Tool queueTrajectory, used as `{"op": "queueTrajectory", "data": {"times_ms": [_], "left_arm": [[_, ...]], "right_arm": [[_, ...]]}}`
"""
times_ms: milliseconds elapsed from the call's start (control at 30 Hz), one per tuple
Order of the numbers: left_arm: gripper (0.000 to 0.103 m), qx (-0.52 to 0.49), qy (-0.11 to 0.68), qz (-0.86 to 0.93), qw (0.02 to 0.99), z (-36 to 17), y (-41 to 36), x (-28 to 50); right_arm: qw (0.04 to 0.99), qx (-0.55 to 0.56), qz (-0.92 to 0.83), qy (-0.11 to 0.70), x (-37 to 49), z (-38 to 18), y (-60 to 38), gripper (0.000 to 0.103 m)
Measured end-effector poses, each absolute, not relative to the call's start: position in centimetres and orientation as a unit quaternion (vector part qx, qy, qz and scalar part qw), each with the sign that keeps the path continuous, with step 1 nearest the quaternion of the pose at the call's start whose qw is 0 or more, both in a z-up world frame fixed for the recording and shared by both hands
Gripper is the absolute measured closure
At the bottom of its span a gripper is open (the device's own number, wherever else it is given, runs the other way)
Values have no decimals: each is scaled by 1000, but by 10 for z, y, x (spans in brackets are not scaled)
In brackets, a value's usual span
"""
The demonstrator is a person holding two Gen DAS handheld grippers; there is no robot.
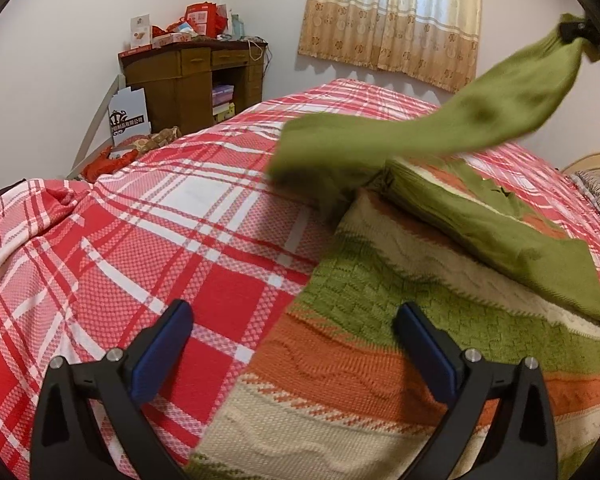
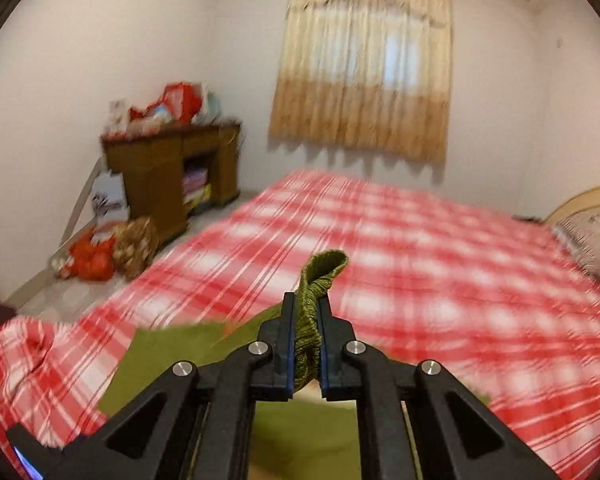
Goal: Fold small clothes
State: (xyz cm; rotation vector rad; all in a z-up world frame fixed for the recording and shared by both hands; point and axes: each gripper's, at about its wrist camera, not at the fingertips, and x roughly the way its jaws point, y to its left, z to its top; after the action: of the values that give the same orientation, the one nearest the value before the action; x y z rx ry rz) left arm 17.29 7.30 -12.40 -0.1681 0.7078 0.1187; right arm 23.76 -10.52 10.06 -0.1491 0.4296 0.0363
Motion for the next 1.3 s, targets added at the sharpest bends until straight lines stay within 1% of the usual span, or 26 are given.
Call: {"op": "queueTrajectory", "data": {"times_ms": [100,233,333,433,500,567,600,633,667,700,800,867,933,1033,1100,1167,1200,1300], "left_arm": [[0,-82,346,58,933,-124,72,173],[0,-79,347,60,933,-124,73,173],[0,-76,347,63,933,-124,72,173],[0,-74,348,64,932,-125,71,174],[0,-73,349,64,932,-125,71,174],[0,-73,349,64,932,-125,72,175],[0,-73,349,65,932,-125,72,175],[0,-72,349,65,932,-125,72,175],[0,-71,350,66,932,-124,71,175],[0,-70,352,67,931,-124,72,175],[0,-69,352,68,931,-125,72,175],[0,-68,352,70,931,-125,72,175],[0,-66,353,72,931,-125,71,175],[0,-65,353,72,930,-125,70,175],[0,-65,353,73,930,-125,70,175],[0,-64,354,73,930,-125,70,175],[0,-65,354,72,930,-125,70,175],[0,-66,355,72,930,-125,71,176]], "right_arm": [[975,-86,-18,204,232,108,-134,95],[968,-64,-60,236,231,83,-190,95],[953,-38,-92,286,234,40,-233,95],[934,-19,-95,345,236,-20,-264,95],[916,18,-88,391,238,-52,-285,92],[896,71,-93,428,231,-80,-307,85],[898,94,-87,421,225,-84,-313,83],[903,121,-84,403,214,-81,-323,77],[902,132,-95,399,209,-78,-329,69],[903,143,-111,390,201,-72,-337,68],[909,146,-181,345,175,-51,-353,67],[923,132,-165,322,165,-37,-347,68],[930,101,-118,332,170,-32,-327,68],[933,61,-62,349,180,-42,-293,68],[925,38,-46,375,188,-62,-274,68],[906,41,-42,419,202,-91,-266,67],[917,40,-46,394,199,-94,-265,66],[909,43,-46,413,202,-92,-266,65]]}}
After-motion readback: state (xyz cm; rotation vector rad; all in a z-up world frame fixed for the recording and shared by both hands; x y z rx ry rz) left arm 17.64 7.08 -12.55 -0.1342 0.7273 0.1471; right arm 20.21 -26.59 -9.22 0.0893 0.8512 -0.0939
